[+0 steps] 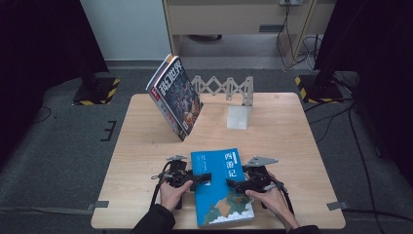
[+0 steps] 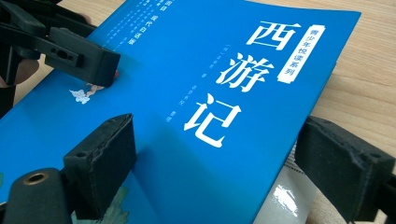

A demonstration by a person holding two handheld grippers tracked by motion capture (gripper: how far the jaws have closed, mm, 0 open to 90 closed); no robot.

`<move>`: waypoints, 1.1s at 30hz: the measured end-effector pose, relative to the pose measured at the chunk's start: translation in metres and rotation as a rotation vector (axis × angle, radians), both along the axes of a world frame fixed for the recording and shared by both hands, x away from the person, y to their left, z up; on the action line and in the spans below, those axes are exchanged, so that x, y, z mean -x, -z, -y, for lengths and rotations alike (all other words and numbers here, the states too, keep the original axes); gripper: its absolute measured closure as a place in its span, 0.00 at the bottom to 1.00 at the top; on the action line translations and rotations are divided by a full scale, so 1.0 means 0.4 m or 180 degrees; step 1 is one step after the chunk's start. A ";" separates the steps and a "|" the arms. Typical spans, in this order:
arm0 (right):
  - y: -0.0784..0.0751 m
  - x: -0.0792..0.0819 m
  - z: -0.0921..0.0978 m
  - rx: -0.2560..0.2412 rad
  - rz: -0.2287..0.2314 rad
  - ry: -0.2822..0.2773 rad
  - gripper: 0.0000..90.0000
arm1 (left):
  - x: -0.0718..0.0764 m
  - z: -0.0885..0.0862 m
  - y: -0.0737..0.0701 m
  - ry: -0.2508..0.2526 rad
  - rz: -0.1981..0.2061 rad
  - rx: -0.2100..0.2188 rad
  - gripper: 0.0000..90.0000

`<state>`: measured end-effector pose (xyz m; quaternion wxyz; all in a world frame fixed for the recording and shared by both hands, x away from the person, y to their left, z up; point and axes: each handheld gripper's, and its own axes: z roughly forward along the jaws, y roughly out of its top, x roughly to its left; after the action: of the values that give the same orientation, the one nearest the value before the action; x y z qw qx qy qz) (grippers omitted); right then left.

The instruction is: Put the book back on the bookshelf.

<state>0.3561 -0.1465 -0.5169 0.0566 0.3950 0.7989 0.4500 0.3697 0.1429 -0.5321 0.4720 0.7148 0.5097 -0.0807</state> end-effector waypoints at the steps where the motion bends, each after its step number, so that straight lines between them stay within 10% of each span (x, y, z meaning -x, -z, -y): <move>1: 0.000 0.000 0.000 0.0001 -0.0004 0.0004 0.15 | 0.000 0.000 -0.002 0.0003 -0.0001 -0.0010 0.20; 11: 0.002 -0.002 0.014 -0.0085 -0.0066 -0.0028 0.15 | 0.014 -0.008 -0.058 0.0105 0.0210 0.0072 0.34; 18: 0.004 -0.001 0.009 -0.0129 -0.0070 -0.0127 0.15 | 0.015 0.024 -0.052 0.0289 0.0124 0.0253 0.37; 33: -0.002 -0.001 0.019 -0.0163 -0.0066 -0.0212 0.15 | 0.020 0.033 -0.090 0.0342 0.0165 0.0029 0.50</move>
<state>0.3567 -0.1541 -0.5162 0.0232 0.3742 0.8004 0.4678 0.3616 0.1296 -0.4962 0.4833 0.7408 0.4578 -0.0897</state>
